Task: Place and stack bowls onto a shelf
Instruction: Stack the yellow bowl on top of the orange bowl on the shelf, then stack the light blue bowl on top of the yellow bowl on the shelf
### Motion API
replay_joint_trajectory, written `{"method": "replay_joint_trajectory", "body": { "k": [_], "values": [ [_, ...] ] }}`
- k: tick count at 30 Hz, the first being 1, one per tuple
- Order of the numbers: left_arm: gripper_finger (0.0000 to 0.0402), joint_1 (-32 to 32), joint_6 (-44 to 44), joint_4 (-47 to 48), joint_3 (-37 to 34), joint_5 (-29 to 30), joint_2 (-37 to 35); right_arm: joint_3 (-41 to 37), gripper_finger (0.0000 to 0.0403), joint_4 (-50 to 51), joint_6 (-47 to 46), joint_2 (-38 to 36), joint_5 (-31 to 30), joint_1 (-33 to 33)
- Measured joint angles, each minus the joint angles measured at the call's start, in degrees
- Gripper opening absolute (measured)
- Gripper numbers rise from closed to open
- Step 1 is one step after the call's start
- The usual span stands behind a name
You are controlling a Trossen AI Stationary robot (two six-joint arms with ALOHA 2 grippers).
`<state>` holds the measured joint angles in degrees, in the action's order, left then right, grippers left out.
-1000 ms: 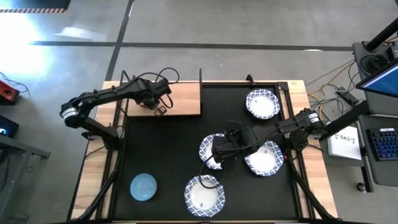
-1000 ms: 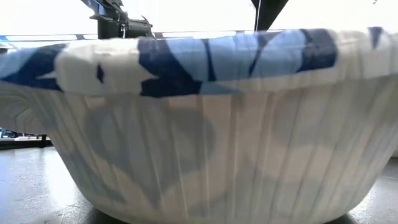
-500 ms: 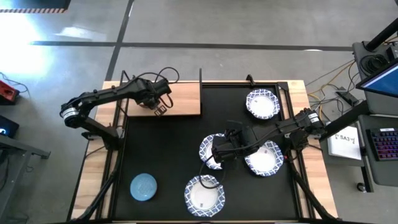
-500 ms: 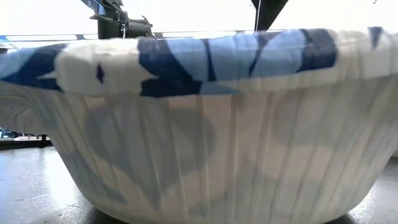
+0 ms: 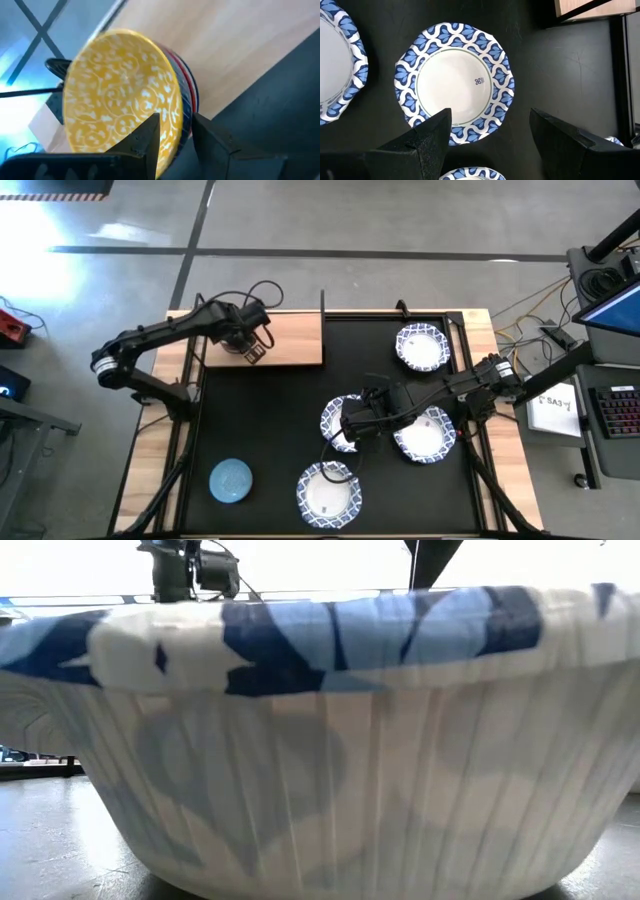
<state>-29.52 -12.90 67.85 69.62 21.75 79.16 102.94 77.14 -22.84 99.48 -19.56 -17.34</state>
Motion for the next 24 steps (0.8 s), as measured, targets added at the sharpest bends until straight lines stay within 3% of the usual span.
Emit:
{"method": "replay_joint_trajectory", "body": {
  "k": [6,15,24],
  "values": [
    [0.0096,0.1,-0.2,1.1,3.9,-0.7,-1.2,0.0,0.0256,0.0,-0.6,0.0,0.0,0.0],
    [0.0096,3.2,-1.3,2.0,6.2,-17.8,-1.6,0.0,0.0256,0.0,-0.6,0.0,0.0,0.0],
    [0.0096,12.8,-7.6,4.5,2.0,-21.9,-1.7,0.0,0.0256,0.6,-0.6,0.0,0.1,0.0]
  ]
}}
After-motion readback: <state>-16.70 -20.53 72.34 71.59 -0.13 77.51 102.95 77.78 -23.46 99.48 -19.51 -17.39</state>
